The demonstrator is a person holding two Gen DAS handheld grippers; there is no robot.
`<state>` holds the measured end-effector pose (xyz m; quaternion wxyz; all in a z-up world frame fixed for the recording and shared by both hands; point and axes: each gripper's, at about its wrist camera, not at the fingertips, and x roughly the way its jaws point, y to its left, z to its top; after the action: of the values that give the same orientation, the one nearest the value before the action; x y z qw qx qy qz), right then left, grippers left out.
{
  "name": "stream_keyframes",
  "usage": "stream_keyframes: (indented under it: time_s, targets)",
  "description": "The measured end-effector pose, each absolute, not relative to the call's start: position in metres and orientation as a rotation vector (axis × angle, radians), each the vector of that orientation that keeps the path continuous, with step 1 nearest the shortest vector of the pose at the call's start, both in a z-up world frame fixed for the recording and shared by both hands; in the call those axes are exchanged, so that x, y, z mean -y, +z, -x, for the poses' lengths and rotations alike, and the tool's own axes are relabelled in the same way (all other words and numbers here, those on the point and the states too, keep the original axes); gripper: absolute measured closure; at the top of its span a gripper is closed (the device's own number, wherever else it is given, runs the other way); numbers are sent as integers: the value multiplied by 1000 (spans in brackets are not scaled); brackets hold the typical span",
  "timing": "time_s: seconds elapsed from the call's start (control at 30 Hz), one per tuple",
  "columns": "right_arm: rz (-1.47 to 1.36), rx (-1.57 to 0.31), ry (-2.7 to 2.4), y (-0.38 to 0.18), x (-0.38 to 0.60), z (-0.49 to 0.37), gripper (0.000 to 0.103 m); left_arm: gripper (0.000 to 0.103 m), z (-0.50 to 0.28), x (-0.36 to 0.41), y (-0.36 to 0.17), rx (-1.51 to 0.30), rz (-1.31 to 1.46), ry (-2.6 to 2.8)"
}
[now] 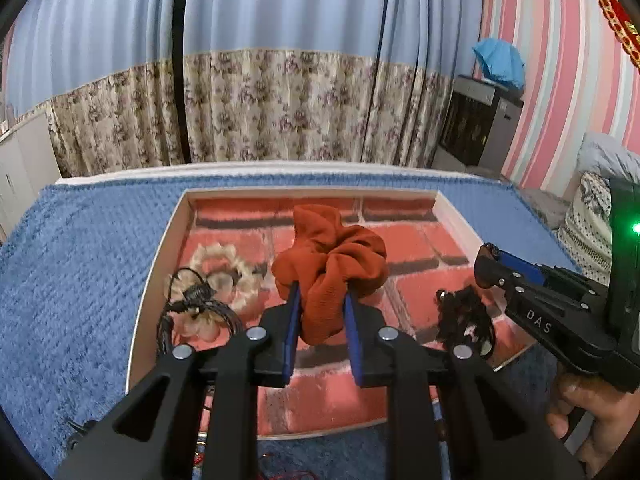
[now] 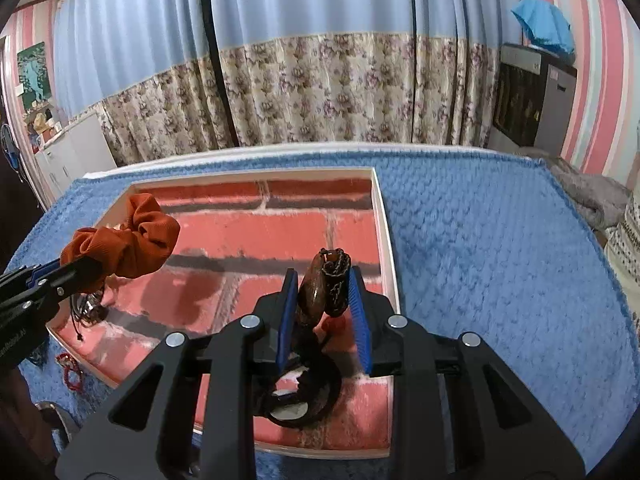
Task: Organize jewelry
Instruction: 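Open left tool to drop the scrunchie while right drops the bead bracelet in tray, then withdraw both open tools toward the white-strap watch and large bead bracelet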
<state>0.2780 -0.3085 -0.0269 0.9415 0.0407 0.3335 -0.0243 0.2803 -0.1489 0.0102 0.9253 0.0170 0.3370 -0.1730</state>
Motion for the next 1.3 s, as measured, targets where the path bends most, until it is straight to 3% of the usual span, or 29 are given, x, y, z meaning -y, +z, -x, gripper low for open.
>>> stream_keyframes:
  time_s: [0.5, 0.67, 0.73, 0.83, 1.0, 1.1, 1.3]
  targets:
    - [-90, -731, -62, -42, 315, -281, 73, 79, -287, 154, -14, -783, -62, -344]
    - [-103, -713, -52, -40, 316, -278, 66, 72, -289, 157, -16, -792, -68, -324]
    - [-106, -697, -51, -36, 316, -275, 63, 64, -289, 155, -15, -790, -65, -318]
    - [-106, -672, -47, -30, 317, -273, 60, 62, -289, 153, -12, -779, -56, -322]
    - [-119, -641, -51, -18, 319, -267, 56, 56, -284, 144, 3, -744, -23, -326]
    - [-118, -590, -59, 2, 319, -257, 48, 56, -277, 138, 19, -698, -33, -319]
    - [-105, -496, -62, 42, 316, -221, 45, 50, -249, 96, 56, -599, -33, -294]
